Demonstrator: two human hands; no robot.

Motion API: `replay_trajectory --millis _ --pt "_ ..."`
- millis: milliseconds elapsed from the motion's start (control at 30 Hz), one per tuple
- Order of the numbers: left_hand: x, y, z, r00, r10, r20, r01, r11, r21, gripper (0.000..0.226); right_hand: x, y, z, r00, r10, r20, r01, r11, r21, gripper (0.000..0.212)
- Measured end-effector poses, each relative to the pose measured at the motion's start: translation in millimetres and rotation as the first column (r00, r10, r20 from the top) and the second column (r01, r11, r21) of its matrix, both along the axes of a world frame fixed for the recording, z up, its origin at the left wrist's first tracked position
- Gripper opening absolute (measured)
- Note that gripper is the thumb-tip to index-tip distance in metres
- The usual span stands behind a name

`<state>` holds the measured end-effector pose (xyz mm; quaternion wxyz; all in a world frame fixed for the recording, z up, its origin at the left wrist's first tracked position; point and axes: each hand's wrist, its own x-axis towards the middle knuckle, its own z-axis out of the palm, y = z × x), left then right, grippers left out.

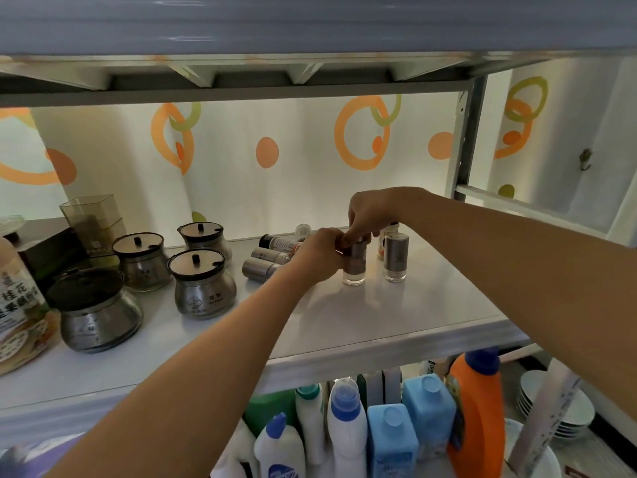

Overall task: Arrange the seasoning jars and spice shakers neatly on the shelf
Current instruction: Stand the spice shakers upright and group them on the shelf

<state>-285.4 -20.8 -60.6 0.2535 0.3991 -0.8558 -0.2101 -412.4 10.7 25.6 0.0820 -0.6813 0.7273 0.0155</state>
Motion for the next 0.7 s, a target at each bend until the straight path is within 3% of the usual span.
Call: replay_trajectory --millis 233,433,567,700 --pt "-3 -3 -4 0.999 -0.016 -0.044 0.018 0.999 0.043 0.024 0 -1 8 0.998 0.029 -0.052 -0.027 0.999 0.035 0.029" --pt "-15 21 -36 0.966 0.077 -0.246 -0.012 0.966 0.257 0.043 -4 -2 7 0.999 0.04 -0.004 -0.039 0.998 0.041 0.044" --pt "-21 30 -60 0.865 0.25 -0.436 -0.071 0.919 0.387 0.053 -5 -4 1 0.996 0.058 0.062 -0.059 0.998 0.01 0.053" --pt "-18 32 -62 0.862 0.221 -0.456 -0.004 0.903 0.429 0.063 -8 -5 2 0.999 0.033 0.036 -0.034 0.999 0.024 0.057"
